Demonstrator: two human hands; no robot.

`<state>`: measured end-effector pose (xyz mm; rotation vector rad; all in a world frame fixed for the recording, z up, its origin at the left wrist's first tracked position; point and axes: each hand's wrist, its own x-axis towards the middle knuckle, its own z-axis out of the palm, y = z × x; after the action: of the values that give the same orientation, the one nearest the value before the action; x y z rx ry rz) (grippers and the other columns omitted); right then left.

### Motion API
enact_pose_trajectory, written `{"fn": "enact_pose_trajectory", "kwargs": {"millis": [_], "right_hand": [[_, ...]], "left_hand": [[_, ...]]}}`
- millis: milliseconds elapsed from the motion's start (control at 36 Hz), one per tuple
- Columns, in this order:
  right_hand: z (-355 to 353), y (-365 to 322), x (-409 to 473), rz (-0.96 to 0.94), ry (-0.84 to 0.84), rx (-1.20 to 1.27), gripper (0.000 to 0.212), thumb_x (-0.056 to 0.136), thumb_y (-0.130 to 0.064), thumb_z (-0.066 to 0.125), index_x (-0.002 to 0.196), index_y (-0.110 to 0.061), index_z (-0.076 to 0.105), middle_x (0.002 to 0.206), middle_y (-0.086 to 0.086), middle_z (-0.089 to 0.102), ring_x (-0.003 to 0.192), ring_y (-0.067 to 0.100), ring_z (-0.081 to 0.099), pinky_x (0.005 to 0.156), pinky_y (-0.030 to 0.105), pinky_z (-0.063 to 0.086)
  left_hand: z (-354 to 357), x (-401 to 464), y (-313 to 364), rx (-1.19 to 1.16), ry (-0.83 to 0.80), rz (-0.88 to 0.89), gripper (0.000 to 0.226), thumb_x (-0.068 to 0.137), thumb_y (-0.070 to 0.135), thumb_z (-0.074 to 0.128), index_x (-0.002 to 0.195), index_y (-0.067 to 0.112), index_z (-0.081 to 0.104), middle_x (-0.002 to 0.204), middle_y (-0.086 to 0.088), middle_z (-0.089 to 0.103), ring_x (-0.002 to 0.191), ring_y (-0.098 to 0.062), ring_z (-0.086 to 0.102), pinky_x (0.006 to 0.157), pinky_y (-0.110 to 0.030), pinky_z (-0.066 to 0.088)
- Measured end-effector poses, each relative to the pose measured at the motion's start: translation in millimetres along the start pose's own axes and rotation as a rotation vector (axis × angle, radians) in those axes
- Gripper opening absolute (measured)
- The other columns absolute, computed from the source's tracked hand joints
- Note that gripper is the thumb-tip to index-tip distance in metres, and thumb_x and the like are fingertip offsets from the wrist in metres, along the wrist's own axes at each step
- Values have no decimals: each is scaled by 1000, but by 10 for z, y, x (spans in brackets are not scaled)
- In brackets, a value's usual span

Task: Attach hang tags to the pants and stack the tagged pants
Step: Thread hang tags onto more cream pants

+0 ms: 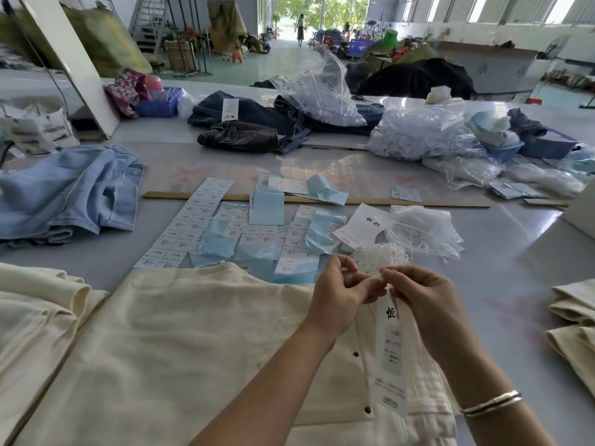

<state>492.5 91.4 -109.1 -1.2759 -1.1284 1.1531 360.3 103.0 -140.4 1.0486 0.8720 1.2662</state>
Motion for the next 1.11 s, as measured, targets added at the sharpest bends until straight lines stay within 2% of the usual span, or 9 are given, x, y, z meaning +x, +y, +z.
{"fn": "enact_pose_trajectory", "kwargs": {"millis": [222,528,667,778,833,889,944,1000,1111], "right_hand": [[11,28,-3,-56,22,-87,11,82,-13,70,75,-19,76,71,12,71,66,30,61,67,40,51],[47,110,-19,-147,33,-252,16,84,-12,69,74,-23,74,68,0,72,59,13,66,52,18,51],[28,236,-20,-200,35,-358,19,84,-10,69,73,-25,72,72,-2,72,68,16,68,62,25,52],[-59,362,-12,-157,182,-233,15,88,-15,65,79,-25,71,72,-3,71,65,13,65,55,22,49],[-127,401,-7,-94,280,-130,13,91,-18,61,85,-25,70,72,-2,69,66,13,64,52,22,47],[-203,403,1,-86,371,-67,15,93,-13,56,96,-24,67,77,-3,65,60,1,62,47,13,45],[-256,368,4,-126,439,-73,22,93,-9,53,108,-22,64,83,-3,63,59,-4,59,47,4,41],[-238,317,-19,-163,434,-129,25,93,-11,54,101,-31,65,86,-2,63,64,2,57,46,3,39],[58,269,-75,-269,238,-287,36,93,-8,53,86,-42,64,93,-1,65,70,18,61,52,19,44]], "left_hand": [[5,-66,0,-65,11,-48,27,88,4,65,100,11,42,88,-11,74,81,-18,73,75,-26,58],[13,-51,-67,-63,72,-78,28,88,-3,63,93,12,40,80,-9,69,73,-15,71,73,-27,59],[0,-101,-133,40,84,-61,26,89,0,64,93,14,43,79,-5,70,75,-13,70,74,-28,58],[-123,-156,-94,248,111,37,11,94,13,60,95,22,54,100,-1,69,87,-17,71,73,-25,58],[-394,-190,-31,521,221,148,13,92,14,61,92,26,58,87,11,64,77,-12,68,66,-11,49],[-874,-255,36,887,368,173,13,89,13,62,101,19,62,92,8,62,87,-15,63,73,-17,47],[-1465,-355,124,1202,520,-10,29,88,20,62,116,13,59,118,-6,58,109,-25,55,89,-31,44],[-2025,-565,264,1402,686,-293,42,87,27,63,126,13,53,133,-14,48,120,-34,45,95,-41,41],[-2783,-1105,462,1368,838,-407,57,80,8,67,133,3,48,134,-28,45,123,-44,39,99,-50,36]]}}
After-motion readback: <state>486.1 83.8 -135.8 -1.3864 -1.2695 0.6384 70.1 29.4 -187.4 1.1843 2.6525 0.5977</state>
